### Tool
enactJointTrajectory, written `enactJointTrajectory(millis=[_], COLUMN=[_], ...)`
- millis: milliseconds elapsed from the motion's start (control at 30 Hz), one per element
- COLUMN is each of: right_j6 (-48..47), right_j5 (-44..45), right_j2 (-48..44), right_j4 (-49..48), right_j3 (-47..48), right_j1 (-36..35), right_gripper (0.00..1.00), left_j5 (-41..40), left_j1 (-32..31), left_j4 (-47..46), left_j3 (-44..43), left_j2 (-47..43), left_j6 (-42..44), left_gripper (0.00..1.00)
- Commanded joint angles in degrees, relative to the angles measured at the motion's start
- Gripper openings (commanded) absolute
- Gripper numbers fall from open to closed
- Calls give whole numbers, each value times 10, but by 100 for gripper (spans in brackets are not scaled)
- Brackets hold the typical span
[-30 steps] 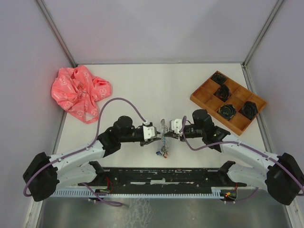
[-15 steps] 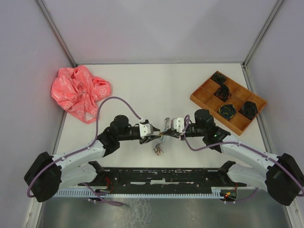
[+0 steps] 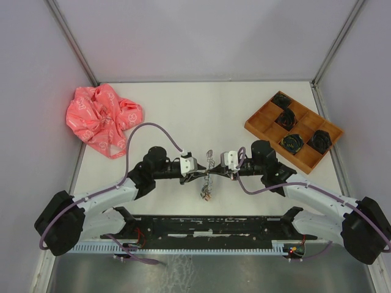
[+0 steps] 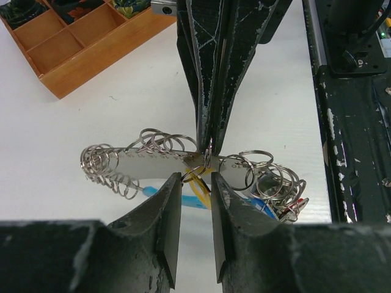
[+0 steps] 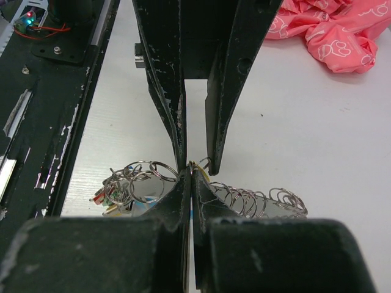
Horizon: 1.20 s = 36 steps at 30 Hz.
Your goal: Put the keys on the keyring
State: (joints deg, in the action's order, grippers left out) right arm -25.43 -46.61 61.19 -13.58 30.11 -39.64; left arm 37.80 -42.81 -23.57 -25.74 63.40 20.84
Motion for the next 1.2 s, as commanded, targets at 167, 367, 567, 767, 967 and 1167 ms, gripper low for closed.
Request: enactJointTrajectory(millis=[167,367,567,767,967,1167], right_j6=[36,65,134,184,124,63], right_j5=[-30,-29,-5,16,47,79], right_j2=[-7,-2,10,47,11,-29], right_j4=[-106,-162,-310,-431,-294,-128], right_j3=[-4,-15,-49,-72,-73,-59], right_j1=[1,2,2,1,1,0], right_gripper=[1,1,1,1,1,1], left_j5=[26,39,52,51,1,1], left_j1=[4,4,4,4,4,4], left_j4=[-35,-47,-73,-127,-102,-87], left_j3=[-7,-10,-6,4,12,16], left_j2=[17,31,48,61,11,-16], left_j6=[-15,-26,-43,-78,-69,-69], left_gripper=[23,9,3,3,3,3])
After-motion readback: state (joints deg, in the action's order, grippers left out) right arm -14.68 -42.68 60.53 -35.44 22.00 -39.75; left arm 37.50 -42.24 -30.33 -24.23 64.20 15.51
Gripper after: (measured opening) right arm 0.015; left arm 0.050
